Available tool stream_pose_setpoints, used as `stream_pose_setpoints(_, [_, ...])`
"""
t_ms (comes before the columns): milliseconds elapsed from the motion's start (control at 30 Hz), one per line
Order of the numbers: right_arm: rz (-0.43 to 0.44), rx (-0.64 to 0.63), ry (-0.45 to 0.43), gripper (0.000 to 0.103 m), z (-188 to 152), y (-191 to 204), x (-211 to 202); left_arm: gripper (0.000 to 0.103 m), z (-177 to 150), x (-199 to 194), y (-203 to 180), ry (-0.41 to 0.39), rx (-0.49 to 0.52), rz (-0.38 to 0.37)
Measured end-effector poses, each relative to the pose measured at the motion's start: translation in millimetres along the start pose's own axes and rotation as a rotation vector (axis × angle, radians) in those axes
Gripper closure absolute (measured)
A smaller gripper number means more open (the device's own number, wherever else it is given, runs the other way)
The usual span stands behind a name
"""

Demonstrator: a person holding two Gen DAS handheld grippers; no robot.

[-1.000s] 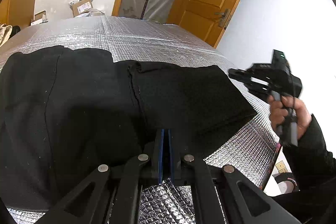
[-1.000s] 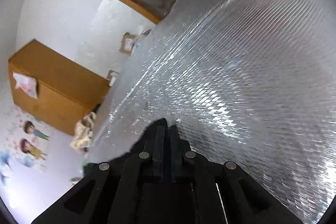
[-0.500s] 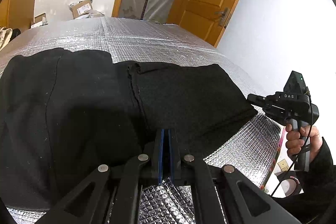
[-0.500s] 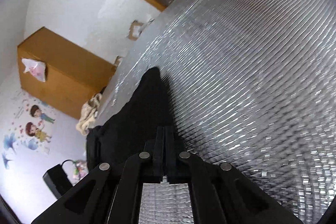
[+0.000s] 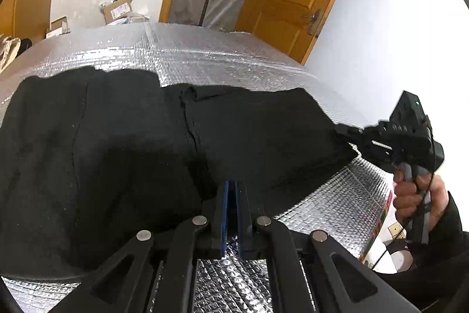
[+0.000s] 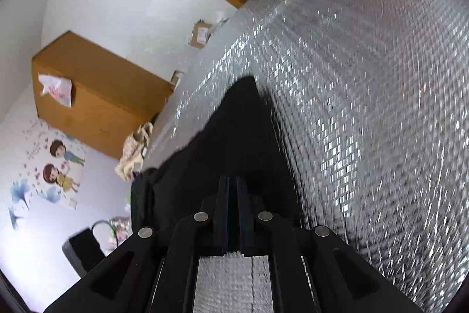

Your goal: Fold clothes

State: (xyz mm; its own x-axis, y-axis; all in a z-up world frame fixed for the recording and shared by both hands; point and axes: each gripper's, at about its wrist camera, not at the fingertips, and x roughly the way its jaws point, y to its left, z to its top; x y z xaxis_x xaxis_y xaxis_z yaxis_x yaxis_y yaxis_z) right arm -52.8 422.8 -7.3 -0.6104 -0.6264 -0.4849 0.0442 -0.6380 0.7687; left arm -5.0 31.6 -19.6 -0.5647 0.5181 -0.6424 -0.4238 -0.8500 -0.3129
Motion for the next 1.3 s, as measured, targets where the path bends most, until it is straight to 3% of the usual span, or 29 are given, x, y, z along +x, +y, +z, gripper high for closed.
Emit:
stream_pose_setpoints(67, [0.013,-0.002,-0.011,0.097,6,3,1,0.099,3,-5,-2,-0.019,0.008,-0.016])
stream_pose_setpoints(167, [-0.017,-0.004,-0.023,0.097,15,0,3,0.099,4,-2,-5,-0.012,0.011,0.02])
stream_pose_setpoints(267, [-0.037,0.085,-0.009,0.103,21,-20,8,0.099,4,-1,0,0.004,-0.015,0.024])
stream_pose_setpoints(433, [-0.048,0.039,-0.031,0.097,23,-9,0,0.099,15,-27,-3,-0.081,-0.001,0.032])
stream_pose_setpoints(567, [-0.04,0.016,-0.059,0.095,28,-3,-7,0.099,21,-37,11,-0.127,-0.027,0.119])
stream_pose_setpoints(767, [-0.047,-0.053,-0.043,0.083,24,3,-2,0.099,2,-21,40,-0.064,-0.1,0.209])
stream_pose_setpoints(1067, [-0.128,-0.164,-0.048,0.083,17,11,1,0.099,18,-32,47,-0.074,-0.099,0.258])
stream_pose_setpoints(1300, [-0.153,-0.182,-0.036,0.084,12,8,8,0.099,11,-28,54,-0.066,-0.113,0.277])
